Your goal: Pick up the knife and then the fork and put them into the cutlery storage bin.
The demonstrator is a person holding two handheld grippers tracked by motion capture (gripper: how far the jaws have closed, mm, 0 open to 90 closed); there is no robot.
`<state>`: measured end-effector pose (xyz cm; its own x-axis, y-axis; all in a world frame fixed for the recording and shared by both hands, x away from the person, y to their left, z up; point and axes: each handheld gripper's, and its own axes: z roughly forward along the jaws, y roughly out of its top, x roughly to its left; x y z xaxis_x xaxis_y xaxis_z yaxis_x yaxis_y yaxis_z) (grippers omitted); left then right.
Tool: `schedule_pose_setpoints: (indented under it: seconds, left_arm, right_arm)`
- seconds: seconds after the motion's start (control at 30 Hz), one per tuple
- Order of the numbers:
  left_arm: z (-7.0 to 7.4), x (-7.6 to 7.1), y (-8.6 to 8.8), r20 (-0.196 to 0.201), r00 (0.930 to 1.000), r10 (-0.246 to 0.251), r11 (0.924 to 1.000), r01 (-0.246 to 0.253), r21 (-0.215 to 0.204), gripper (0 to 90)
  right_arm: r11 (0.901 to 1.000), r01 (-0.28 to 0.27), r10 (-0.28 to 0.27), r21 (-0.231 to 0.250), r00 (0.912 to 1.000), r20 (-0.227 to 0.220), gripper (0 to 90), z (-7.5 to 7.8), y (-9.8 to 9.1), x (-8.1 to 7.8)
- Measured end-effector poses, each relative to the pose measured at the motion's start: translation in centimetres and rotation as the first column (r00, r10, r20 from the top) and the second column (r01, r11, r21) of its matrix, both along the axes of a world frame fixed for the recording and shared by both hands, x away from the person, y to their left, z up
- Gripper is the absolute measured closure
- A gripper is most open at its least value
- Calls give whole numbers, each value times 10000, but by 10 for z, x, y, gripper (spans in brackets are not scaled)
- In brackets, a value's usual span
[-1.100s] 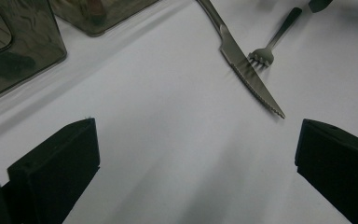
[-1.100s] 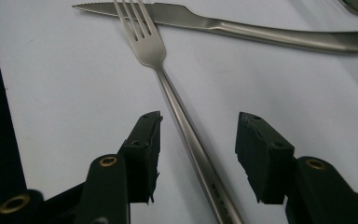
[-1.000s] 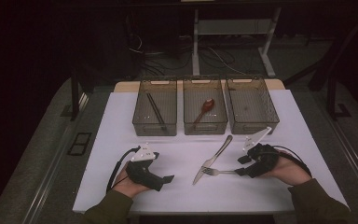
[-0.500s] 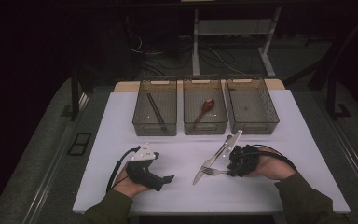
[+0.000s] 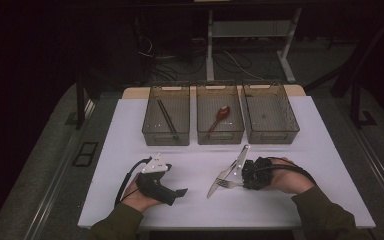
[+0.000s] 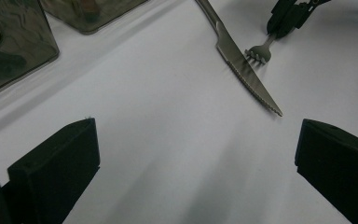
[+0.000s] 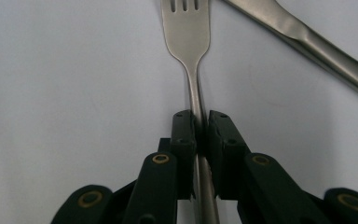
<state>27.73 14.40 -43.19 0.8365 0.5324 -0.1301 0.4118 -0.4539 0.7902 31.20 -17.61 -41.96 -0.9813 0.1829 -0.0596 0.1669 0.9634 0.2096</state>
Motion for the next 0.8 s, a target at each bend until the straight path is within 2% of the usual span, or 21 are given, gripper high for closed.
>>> schedule_pose_setpoints:
  seconds: [0.13, 0.3, 0.47, 0.6, 0.8]
  left_arm:
    - [0, 0, 0, -16, 10000, -15, 10000, 15, 0, 0]
    - [0, 0, 0, -6, 10000, -5, 10000, 5, -5, 0]
    - [0, 0, 1, 26, 10000, -37, 10000, 37, 8, 0]
    - [1, 0, 2, 35, 10000, -44, 10000, 44, 28, 0]
    - [1, 0, 1, 51, 10000, -39, 10000, 39, 19, 0]
  right_arm:
    - [9997, -207, 207, -147, 9998, -8, 844, 0, 3, -1]
    - [9999, -135, 135, -76, 9999, 12, 850, 0, 2, -1]
    - [9984, 202, -188, 521, 9995, -273, 850, 0, -7, 1]
    - [9947, 520, -492, 890, 9982, -329, 850, 1, -14, 2]
    - [9810, 1065, -1023, 1624, 9942, -340, 850, 6, -26, 3]
